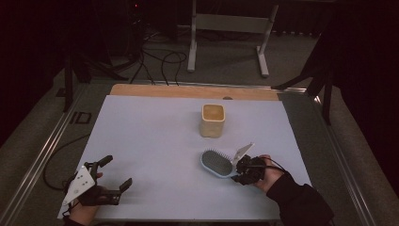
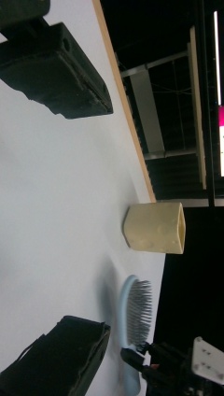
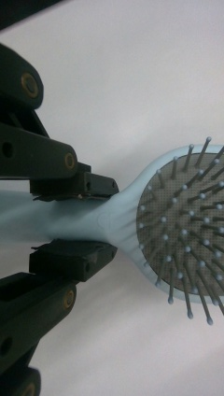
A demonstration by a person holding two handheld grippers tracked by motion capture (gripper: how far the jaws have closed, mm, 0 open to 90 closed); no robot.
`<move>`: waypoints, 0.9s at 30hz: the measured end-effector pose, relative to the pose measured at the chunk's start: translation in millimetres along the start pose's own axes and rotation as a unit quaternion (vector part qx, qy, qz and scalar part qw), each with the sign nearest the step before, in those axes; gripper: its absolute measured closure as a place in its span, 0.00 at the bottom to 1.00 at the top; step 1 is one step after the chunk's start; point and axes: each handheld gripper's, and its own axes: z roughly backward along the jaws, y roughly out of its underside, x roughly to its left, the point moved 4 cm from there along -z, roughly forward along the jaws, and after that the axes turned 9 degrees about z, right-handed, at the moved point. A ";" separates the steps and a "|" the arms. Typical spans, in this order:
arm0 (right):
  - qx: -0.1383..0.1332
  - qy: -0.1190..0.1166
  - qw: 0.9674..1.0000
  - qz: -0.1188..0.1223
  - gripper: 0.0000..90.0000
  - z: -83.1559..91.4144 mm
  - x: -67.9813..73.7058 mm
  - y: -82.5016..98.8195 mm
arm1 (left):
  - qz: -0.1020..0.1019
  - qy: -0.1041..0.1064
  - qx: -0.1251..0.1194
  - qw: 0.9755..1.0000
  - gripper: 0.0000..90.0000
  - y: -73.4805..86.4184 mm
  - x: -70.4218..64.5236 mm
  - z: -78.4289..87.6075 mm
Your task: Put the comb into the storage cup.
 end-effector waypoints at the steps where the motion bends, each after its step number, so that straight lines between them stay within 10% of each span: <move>1: -0.004 0.008 1.000 -0.009 0.79 3.2 -0.9 -1.4 | -0.001 0.000 0.000 1.000 0.00 0.0 0.1 0.2; 27: -0.133 0.029 0.990 -0.042 0.79 42.4 -16.2 -28.2 | 0.004 0.000 -0.003 1.000 0.00 -0.2 1.6 0.2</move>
